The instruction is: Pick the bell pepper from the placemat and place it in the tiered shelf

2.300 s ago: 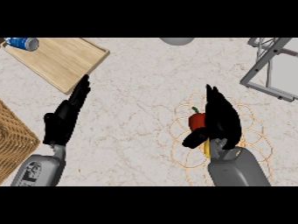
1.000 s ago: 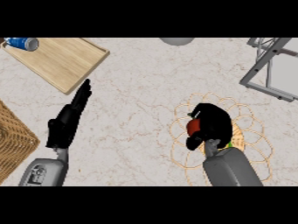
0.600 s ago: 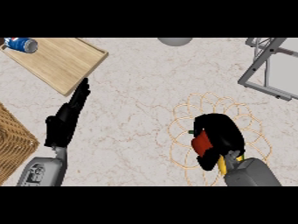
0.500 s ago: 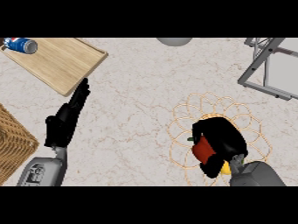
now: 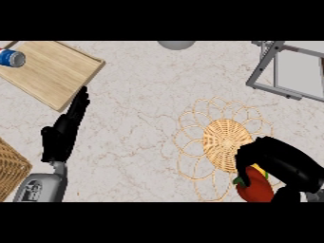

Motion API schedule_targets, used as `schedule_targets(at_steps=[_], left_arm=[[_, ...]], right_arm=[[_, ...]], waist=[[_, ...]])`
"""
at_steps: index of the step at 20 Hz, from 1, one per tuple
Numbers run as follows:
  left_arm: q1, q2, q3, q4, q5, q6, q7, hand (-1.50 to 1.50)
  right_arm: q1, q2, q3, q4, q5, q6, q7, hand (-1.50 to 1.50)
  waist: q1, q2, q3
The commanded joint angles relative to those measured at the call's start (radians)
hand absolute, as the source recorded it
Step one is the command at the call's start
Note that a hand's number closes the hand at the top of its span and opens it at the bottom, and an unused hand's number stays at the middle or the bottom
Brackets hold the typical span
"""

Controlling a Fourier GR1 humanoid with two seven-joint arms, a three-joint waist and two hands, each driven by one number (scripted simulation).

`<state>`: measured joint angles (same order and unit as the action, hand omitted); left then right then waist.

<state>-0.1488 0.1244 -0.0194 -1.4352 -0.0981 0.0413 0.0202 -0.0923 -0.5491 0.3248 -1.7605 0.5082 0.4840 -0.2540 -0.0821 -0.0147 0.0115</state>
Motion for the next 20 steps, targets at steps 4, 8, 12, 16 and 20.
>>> schedule_targets(at_steps=[4,8,12,16,20], left_arm=[[0.022,-0.004,0.009,-0.009,-0.001,0.018,-0.002,0.00],[0.025,0.014,0.015,-0.024,0.002,0.005,-0.005,0.00],[0.040,0.006,-0.007,-0.042,0.007,-0.015,-0.014,0.00],[0.037,-0.002,-0.032,-0.046,-0.005,-0.023,-0.030,0.00],[0.002,-0.010,-0.052,-0.041,-0.015,-0.029,-0.001,0.00]], right_arm=[[0.038,-0.214,-0.314,0.009,-0.320,0.131,-0.366,1.50],[0.021,-0.371,-0.536,0.120,-0.477,0.203,-0.484,1.50],[0.028,-0.494,-0.702,0.287,-0.624,0.249,-0.563,1.50],[0.023,-0.598,-0.797,0.473,-0.733,0.307,-0.606,1.50],[-0.005,-0.689,-0.850,0.615,-0.804,0.339,-0.611,1.50]], waist=[[-0.038,0.001,-0.002],[-0.019,0.003,-0.006],[0.011,0.007,-0.006],[0.059,0.016,-0.007],[0.084,0.021,-0.007]])
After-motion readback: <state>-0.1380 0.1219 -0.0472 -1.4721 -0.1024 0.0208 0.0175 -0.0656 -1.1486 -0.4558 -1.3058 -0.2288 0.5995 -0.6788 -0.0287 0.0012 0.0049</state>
